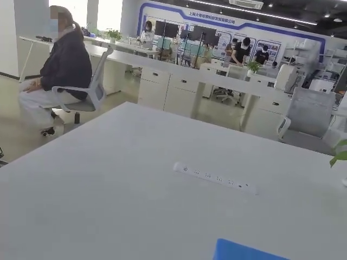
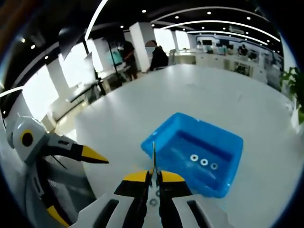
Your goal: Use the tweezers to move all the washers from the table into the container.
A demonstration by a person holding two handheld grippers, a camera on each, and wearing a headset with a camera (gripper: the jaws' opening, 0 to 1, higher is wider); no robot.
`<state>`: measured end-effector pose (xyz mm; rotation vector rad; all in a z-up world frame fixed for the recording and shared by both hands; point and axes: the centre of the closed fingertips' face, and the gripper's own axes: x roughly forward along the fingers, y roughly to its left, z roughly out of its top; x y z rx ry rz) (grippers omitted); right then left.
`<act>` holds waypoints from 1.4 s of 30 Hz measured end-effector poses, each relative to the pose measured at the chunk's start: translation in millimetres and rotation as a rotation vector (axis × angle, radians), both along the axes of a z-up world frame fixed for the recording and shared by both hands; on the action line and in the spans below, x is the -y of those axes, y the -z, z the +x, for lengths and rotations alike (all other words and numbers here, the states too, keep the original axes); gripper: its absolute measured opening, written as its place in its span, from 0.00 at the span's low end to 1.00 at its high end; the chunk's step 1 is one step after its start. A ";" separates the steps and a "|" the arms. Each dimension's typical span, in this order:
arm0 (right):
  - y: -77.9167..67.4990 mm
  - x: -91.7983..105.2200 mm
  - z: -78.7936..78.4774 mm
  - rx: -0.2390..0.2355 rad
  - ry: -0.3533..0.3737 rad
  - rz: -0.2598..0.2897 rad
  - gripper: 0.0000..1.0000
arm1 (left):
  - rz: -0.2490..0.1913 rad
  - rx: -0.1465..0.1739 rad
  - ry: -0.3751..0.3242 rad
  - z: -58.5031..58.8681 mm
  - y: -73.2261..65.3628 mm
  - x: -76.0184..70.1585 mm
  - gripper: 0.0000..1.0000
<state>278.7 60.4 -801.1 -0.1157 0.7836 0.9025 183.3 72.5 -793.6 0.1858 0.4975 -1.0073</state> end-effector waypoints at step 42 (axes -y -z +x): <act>23.6 3.9 -36.4 0.096 -0.089 -0.155 0.04 | 0.002 -0.008 0.004 -1.2 1.3 0.5 0.90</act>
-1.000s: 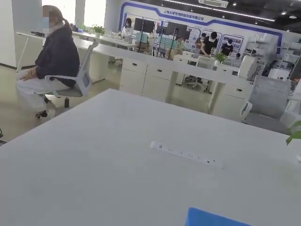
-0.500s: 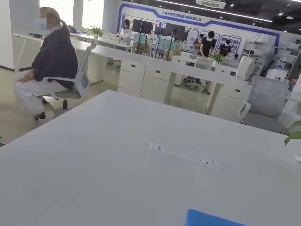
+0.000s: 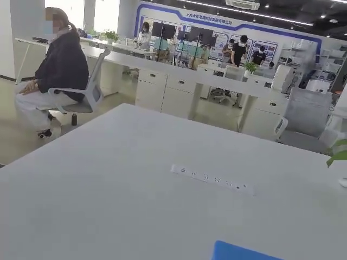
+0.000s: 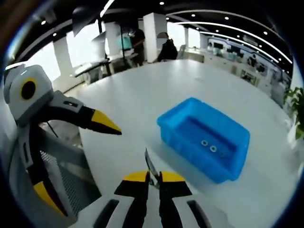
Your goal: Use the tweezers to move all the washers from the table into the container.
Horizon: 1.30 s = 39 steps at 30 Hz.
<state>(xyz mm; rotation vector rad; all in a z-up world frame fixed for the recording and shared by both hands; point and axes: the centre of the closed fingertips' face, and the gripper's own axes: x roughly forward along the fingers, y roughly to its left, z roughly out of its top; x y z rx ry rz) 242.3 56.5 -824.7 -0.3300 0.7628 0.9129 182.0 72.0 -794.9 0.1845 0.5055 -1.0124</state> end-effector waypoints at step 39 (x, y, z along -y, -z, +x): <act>-84.9 -3.5 71.8 0.136 0.070 0.119 0.04 | -0.002 0.001 0.001 0.4 0.0 0.2 0.90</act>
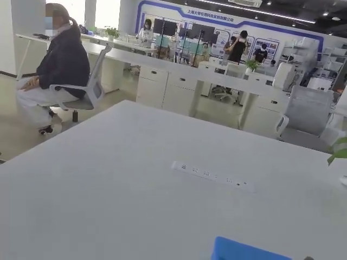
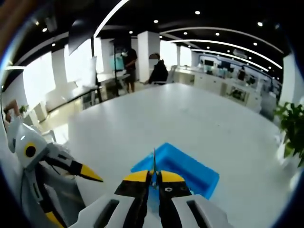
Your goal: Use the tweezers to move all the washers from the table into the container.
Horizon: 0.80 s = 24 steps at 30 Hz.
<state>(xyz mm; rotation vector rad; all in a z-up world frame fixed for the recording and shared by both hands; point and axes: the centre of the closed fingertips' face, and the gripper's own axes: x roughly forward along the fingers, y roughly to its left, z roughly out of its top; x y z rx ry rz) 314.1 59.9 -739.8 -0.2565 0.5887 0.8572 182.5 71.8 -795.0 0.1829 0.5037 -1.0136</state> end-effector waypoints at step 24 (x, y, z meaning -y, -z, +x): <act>52.0 -20.8 53.5 -0.117 -0.031 -0.061 0.04 | -0.003 0.024 -0.051 7.2 -3.6 -6.2 0.91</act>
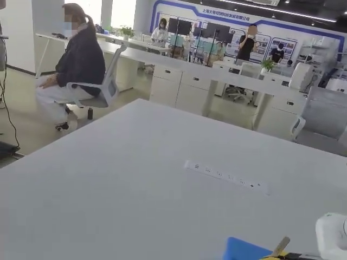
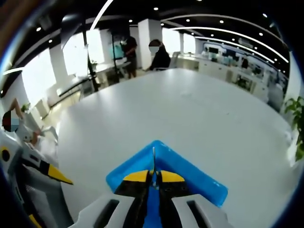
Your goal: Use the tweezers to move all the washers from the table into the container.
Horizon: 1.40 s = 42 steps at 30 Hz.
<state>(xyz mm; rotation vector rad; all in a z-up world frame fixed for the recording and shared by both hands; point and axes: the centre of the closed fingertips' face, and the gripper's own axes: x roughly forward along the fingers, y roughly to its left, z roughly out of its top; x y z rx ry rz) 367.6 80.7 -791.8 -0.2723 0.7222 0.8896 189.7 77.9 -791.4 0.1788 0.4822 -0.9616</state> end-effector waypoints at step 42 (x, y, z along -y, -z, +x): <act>9.6 7.8 -3.2 -0.034 0.047 0.027 0.05 | -0.014 0.094 -0.050 10.6 -15.1 -6.2 0.92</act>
